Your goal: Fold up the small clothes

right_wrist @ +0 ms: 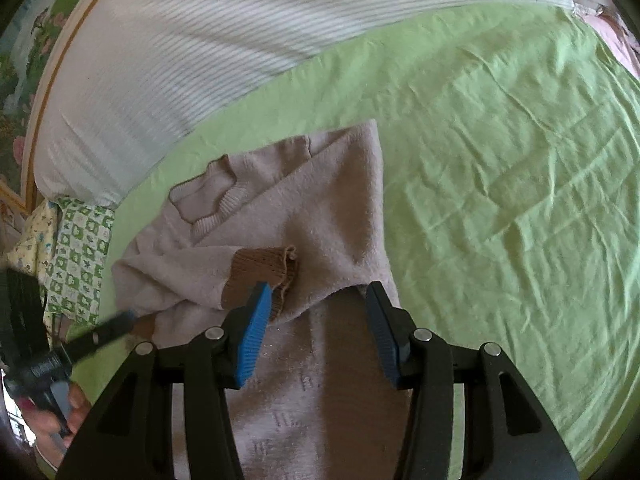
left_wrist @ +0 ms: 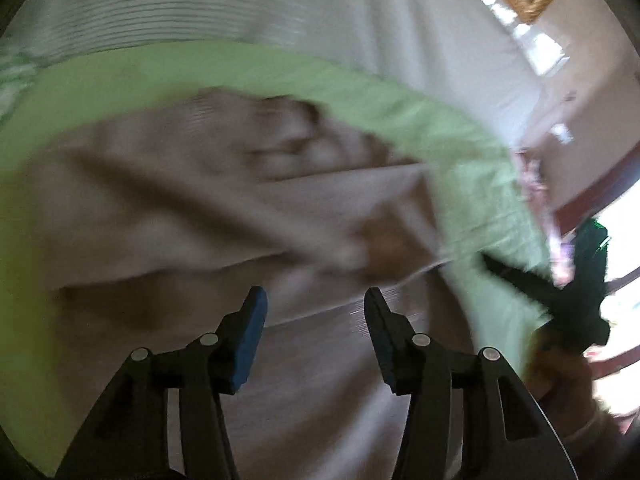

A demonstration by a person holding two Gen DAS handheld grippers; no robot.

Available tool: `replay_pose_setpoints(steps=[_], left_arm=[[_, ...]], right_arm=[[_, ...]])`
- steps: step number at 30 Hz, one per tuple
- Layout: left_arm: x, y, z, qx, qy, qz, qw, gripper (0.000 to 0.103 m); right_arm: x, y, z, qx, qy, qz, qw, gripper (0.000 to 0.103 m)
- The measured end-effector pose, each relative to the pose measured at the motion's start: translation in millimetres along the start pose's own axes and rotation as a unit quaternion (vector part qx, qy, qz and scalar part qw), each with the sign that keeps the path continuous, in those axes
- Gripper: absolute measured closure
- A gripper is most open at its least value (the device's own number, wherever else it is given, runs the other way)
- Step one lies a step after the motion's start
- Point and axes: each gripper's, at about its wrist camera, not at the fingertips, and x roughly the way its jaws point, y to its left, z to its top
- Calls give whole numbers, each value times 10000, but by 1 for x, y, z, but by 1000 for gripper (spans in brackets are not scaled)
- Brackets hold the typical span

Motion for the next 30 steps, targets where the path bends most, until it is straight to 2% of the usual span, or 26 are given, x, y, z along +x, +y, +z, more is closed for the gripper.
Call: replay_pose_setpoints(steps=[2,5,9,10,13,15,17,20,21,22,23,25,27,29,30], left_arm=[[-8,38,-14,-178,-29,474,9987,51],[-12,100,-27,-660,-34,1219,9903,51],[-10,151,-28,-1113,-53,1562,9814,51],[-5,157,-27,-1155,-64,1592,9805,51],[5,166,-21,-1148,-63,1766,9775,51],[11,167,-17,-1055,-80,1773,9785,51],[20,162,-14,-898,-64,1804,9795,51],[34,156,-13,-711,-38,1870,9798,51],[38,155,-13,-676,-34,1926,9789,51],[40,153,-14,-675,-49,1959,9783,49],[41,155,-14,-728,-98,1979,9775,49],[38,161,-13,-854,-190,2038,9751,51],[32,167,-12,-1010,-321,2124,9714,56],[25,172,-10,-1158,-418,2127,9693,62],[20,175,-12,-1201,-467,2123,9687,62]], right_arm=[[8,6,4,-104,62,67,9999,48],[17,26,10,-499,62,167,9986,41],[40,52,18,-1130,230,197,9931,39],[47,64,18,-1493,288,176,9882,39],[56,93,9,-2591,313,175,9652,39],[62,114,-6,-3506,362,132,9357,37],[71,126,-21,-4234,407,-101,9050,37],[93,129,-32,-4756,496,-640,8759,37],[100,127,-32,-4802,618,-625,8728,39],[105,125,-32,-4788,725,-600,8729,55],[111,123,-28,-4706,871,-587,8761,75],[112,118,-18,-4401,1022,-472,8909,92],[97,110,5,-3622,1141,81,9250,93],[64,95,41,-2333,1108,1176,9589,94],[46,87,57,-1757,1039,1680,9644,94]])
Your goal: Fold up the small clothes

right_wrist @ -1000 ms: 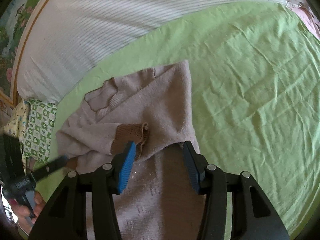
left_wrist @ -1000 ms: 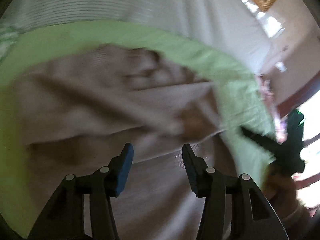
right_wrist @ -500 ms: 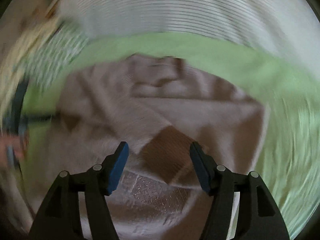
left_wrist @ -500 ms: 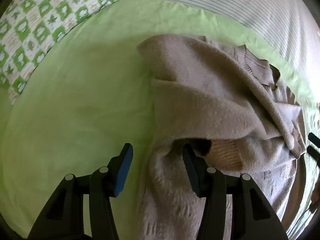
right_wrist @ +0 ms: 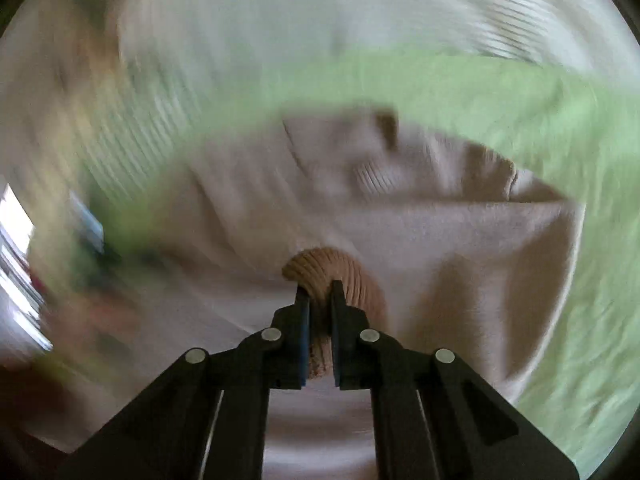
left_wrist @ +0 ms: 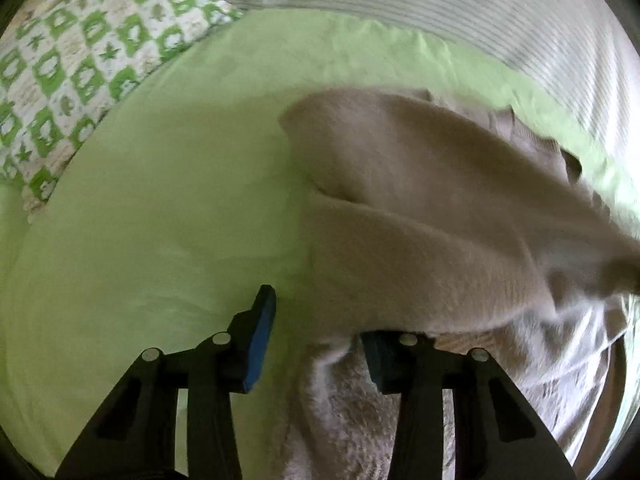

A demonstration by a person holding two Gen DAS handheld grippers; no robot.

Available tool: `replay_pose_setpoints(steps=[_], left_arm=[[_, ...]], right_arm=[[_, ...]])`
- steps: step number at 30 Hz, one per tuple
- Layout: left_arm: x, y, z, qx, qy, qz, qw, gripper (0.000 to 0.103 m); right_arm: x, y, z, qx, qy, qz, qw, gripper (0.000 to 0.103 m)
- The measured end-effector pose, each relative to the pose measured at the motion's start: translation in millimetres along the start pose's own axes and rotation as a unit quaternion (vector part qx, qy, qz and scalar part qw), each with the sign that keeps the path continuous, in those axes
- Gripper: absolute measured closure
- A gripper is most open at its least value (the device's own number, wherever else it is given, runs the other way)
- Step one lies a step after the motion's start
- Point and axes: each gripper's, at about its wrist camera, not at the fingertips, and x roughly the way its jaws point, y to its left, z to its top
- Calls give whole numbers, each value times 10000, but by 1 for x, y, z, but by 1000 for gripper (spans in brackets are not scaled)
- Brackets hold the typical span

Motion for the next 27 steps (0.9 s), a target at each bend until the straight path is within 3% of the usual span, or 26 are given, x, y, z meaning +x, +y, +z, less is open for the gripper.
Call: replay_pose_setpoints(steps=[2,4,6,9,13,16,21,27], left_arm=[[-7,3,-1,-95,-91,-121,9998,62],[-10,-1,-4,-69,-154,-155,9997,63],[-9,-7,-8,28,-160,-162,9997,66],[-3,-24,-13,71,-64,-270,9996,74],[-3,-31,-19,145,-129,-263,9995,81],[-17,-30,-24,120,-248,-344,9990,82],[-24,-37,-24,243,-361,-401,9982,82],[0,-26,-39,147,-101,-245,9995,82]], right_arm=[[-61,-18,19,933,-770,1107,9865,94],[-91,-31,25,1174,-1098,1338,9779,95],[-102,-61,22,1464,-1112,999,9779,98],[-83,-104,-1,2123,-712,691,9722,98],[-39,-121,-36,2113,-62,-129,9773,98],[-30,-124,-46,2209,-173,-206,9749,98],[-46,-116,-24,1826,-695,-382,9800,98],[-22,-116,-25,1345,-226,-1257,9827,98]])
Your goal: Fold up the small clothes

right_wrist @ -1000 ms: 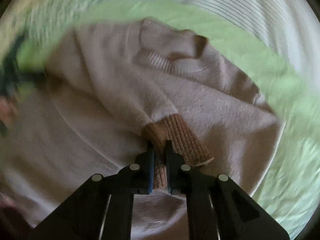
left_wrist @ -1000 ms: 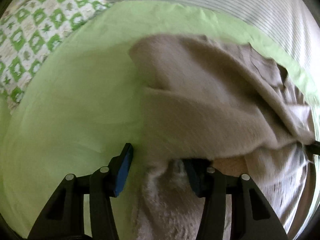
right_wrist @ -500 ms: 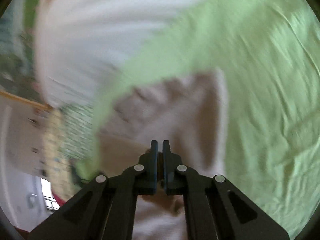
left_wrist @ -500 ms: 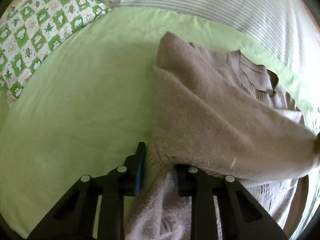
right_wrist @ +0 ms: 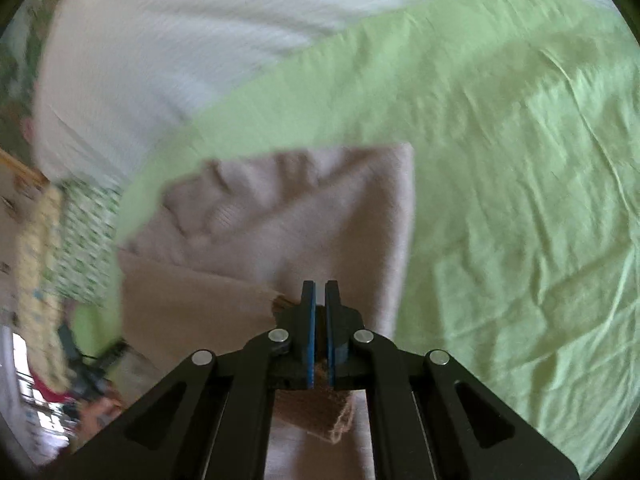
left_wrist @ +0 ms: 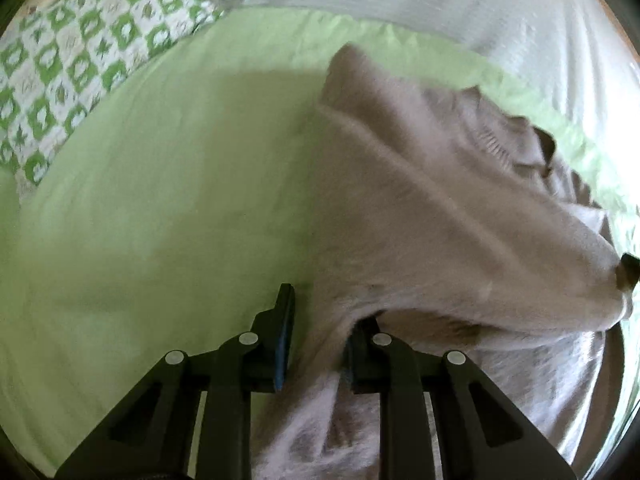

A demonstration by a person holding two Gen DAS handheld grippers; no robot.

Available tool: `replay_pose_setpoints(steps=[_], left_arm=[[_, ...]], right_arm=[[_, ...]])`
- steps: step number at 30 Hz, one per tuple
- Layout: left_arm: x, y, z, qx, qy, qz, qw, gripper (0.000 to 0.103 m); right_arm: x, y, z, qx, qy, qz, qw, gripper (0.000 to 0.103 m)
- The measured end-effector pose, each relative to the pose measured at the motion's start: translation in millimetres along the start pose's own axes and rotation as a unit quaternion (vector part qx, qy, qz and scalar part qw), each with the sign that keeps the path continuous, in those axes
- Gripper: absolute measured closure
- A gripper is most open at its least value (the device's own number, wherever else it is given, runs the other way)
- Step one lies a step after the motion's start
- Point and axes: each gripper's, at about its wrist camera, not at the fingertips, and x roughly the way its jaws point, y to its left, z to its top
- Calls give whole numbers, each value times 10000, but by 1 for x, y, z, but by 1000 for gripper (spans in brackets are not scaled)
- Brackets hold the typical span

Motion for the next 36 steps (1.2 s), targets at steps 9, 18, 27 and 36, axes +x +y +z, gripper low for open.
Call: replay_pose_setpoints(steps=[9,18,27,36], left_arm=[[-24,23,-4,-432,20,-158,9989,76],[-62,8,-18,-1237,162,-1505,9807,72],[-6,25,-10,-2708,739,-2314,9315,64],[14,42,-5,-3285,498,-2412,9118,71]], right_arm=[[-15,51,-10,-680,-397,-498,9957,46],[42,200,10,-1879,-22,904,9780,46],[138,298,21,-2303,875,1680,9545,46],[222,326,39,-1558,2202,2039,9411,46]])
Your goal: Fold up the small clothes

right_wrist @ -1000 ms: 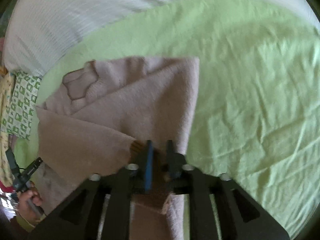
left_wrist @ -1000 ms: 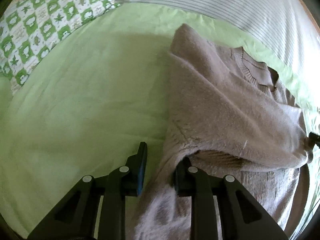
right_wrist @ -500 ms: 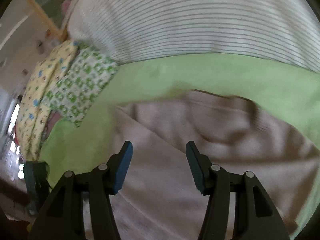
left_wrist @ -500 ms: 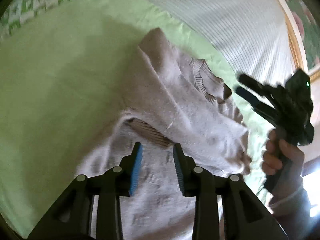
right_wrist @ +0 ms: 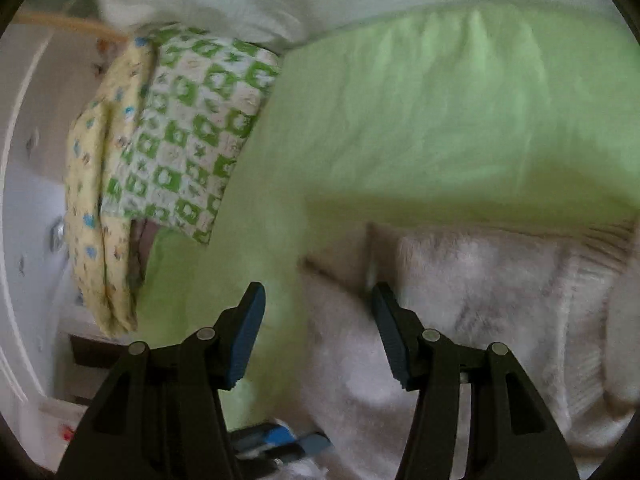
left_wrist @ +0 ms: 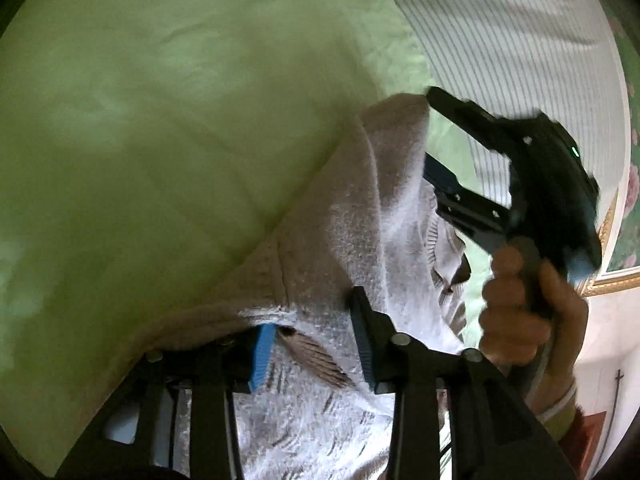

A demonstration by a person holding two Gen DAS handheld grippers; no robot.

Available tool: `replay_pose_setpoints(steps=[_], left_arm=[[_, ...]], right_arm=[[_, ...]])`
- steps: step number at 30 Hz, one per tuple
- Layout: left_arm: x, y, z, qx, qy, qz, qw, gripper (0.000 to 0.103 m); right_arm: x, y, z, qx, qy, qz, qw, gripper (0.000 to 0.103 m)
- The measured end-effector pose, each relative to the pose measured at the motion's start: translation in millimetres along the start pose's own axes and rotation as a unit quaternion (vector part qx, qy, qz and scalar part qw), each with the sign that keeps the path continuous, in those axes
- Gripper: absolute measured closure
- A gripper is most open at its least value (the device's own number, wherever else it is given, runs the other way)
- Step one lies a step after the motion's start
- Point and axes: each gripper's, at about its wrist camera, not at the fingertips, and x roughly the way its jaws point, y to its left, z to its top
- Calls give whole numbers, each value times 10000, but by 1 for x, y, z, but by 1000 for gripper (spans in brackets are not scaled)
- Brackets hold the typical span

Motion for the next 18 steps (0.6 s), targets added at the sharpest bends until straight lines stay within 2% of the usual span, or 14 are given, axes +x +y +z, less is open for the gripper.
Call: replay_pose_setpoints(steps=[1,2,3,4,6,8,10,12,14,18], left_arm=[[0,2,0,36,-23,34,10000,74],[0,1,-1,108,-56,68,9999,78],[-1,1,-3,168,-96,80,9998,80],[-3,0,-5,260,-157,102,9995,84],[-10,-4,-6,463,-266,119,9985,88],[-18,-11,-9,871,-456,293,9947,89],[-19,-12,-10,1084,-472,437,9920,89],[-17,-5,-10,1192,-434,549,9904,89],[-20,-5,-10,1321,-425,532,9889,87],[-30,1,-12,1384,-290,516,9886,82]], right_arm=[[4,0,4,46,41,-98,9999,46],[14,0,9,51,195,-130,9997,51],[20,2,12,35,302,-162,9994,61],[25,6,15,-60,321,-367,9988,95],[28,15,20,-299,209,-631,9973,95],[24,26,23,-554,-168,-552,9968,96],[26,26,22,-627,-387,-601,9955,96],[37,13,22,-477,-440,-690,9955,96],[39,-1,20,-219,-545,-466,9972,95],[13,-1,15,-130,-950,-401,9946,88]])
